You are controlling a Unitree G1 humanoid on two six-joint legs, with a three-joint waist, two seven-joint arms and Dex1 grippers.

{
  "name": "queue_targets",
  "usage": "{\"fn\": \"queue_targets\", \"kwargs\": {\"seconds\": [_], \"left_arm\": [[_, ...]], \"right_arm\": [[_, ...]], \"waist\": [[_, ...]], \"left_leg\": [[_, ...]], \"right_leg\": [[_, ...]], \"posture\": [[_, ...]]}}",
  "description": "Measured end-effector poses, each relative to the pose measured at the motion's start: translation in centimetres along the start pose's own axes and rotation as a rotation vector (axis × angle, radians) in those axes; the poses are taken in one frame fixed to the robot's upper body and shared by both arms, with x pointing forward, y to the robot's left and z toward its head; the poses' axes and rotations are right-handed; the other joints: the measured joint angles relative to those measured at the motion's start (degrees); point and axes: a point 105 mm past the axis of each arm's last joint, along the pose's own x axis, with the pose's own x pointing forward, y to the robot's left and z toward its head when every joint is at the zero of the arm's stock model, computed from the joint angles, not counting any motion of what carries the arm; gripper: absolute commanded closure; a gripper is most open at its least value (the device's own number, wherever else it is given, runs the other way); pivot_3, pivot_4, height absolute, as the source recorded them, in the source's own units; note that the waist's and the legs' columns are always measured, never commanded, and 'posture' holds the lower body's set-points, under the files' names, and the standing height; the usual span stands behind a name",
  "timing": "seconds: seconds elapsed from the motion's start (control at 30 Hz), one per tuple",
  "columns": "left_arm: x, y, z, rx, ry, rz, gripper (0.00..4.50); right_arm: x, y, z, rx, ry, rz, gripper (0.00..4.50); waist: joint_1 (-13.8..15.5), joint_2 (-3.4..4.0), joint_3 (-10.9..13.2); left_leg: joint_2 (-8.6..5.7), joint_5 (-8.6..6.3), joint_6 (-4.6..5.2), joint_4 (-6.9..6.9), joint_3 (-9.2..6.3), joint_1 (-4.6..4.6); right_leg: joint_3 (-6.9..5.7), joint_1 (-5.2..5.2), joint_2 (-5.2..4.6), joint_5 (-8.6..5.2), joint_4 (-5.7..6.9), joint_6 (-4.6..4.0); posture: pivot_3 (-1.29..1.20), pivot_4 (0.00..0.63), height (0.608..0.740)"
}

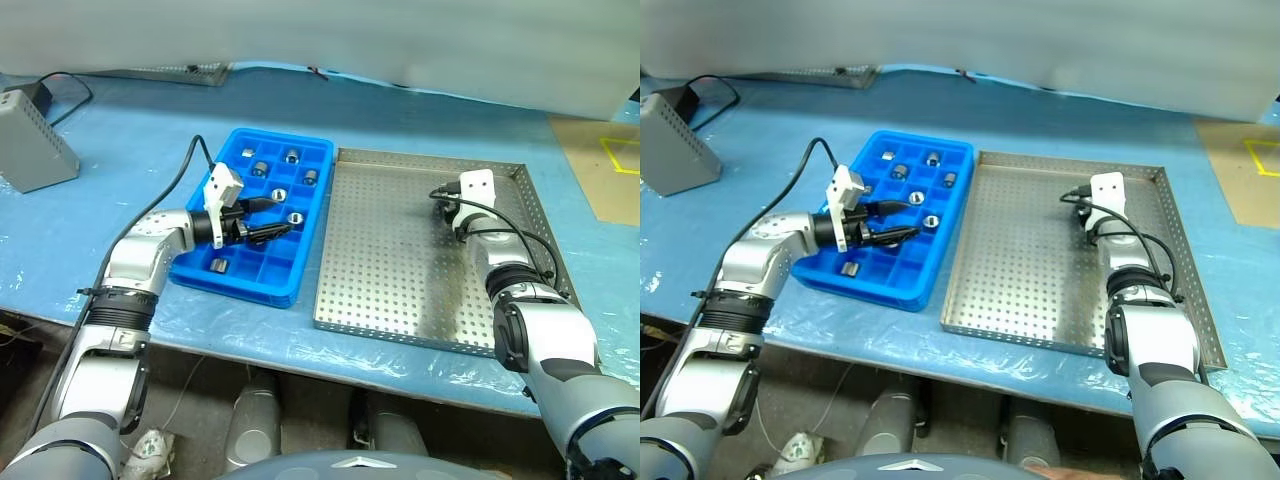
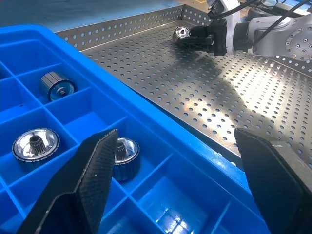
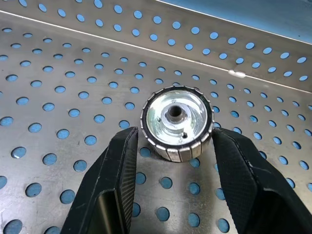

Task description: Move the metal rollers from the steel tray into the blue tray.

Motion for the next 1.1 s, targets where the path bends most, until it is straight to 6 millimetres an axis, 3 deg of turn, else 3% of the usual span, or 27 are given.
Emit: {"fn": "queue_targets", "kwargs": {"seconds": [0.1, 0.17, 0.37, 0.7, 0.8, 0.97, 1.1], "left_arm": [[0.0, 0.1, -0.1, 0.0, 0.006, 0.003, 0.48], [0.0, 0.1, -0.2, 0.0, 0.009, 0.007, 0.48], [0.3, 0.1, -0.1, 0.0, -0.002, 0.0, 0.48], [0.5, 0.2, 0.0, 0.005, -0.005, 0.001, 0.48], [0.5, 0.1, 0.0, 0.004, -0.008, -0.001, 0.48], [0.7, 0.0, 0.0, 0.001, -0.013, -0.005, 0.48], [0.8, 0.0, 0.0, 0.001, -0.014, -0.006, 0.48]], "right_arm": [[0.0, 0.1, 0.0, -0.002, 0.0, 0.003, 2.05], [0.0, 0.2, 0.0, -0.002, -0.001, 0.006, 2.43], [0.0, 0.6, 0.1, -0.001, -0.006, 0.023, 4.39], [0.1, 0.8, 0.2, -0.01, -0.008, 0.033, 4.39], [0.1, 0.8, 0.5, -0.012, -0.021, 0.037, 3.81], [0.1, 0.9, 2.0, -0.022, -0.09, 0.038, 2.04], [0.1, 1.2, 2.0, -0.041, -0.092, 0.038, 0.68]], "waist": [[0.0, 0.0, 0.0], [0.0, 0.0, 0.0], [0.0, 0.02, 0.0], [-0.1, 0.03, 0.0], [-0.1, 0.03, 0.0], [-0.1, 0.03, 0.0], [-0.1, 0.03, 0.0]], "left_leg": [[0.0, 0.0, 0.0, 0.0, 0.0, 0.0], [0.0, 0.0, 0.0, 0.0, 0.0, 0.0], [0.0, 0.0, 0.0, 0.0, 0.01, -0.01], [0.0, 0.0, 0.0, -0.04, 0.02, -0.07], [0.0, 0.0, 0.0, -0.04, 0.03, -0.12], [0.0, 0.0, 0.0, -0.04, 0.03, -0.26], [0.0, 0.0, 0.01, -0.04, 0.04, -0.39]], "right_leg": [[0.0, 0.0, 0.0, 0.0, 0.0, 0.0], [0.0, 0.0, 0.0, 0.0, 0.0, 0.0], [0.0, -0.01, 0.0, 0.0, 0.0, 0.0], [0.0, -0.09, 0.0, 0.0, -0.03, 0.0], [0.0, -0.15, 0.0, 0.0, -0.03, 0.0], [0.01, -0.32, 0.0, 0.0, -0.02, 0.0], [0.01, -0.48, 0.0, 0.0, 0.0, -0.01]], "posture": [[0.18, 0.15, 0.74], [0.18, 0.15, 0.74], [0.18, 0.15, 0.74], [0.18, 0.15, 0.74], [0.18, 0.15, 0.74], [0.19, 0.15, 0.74], [0.19, 0.15, 0.74]]}}
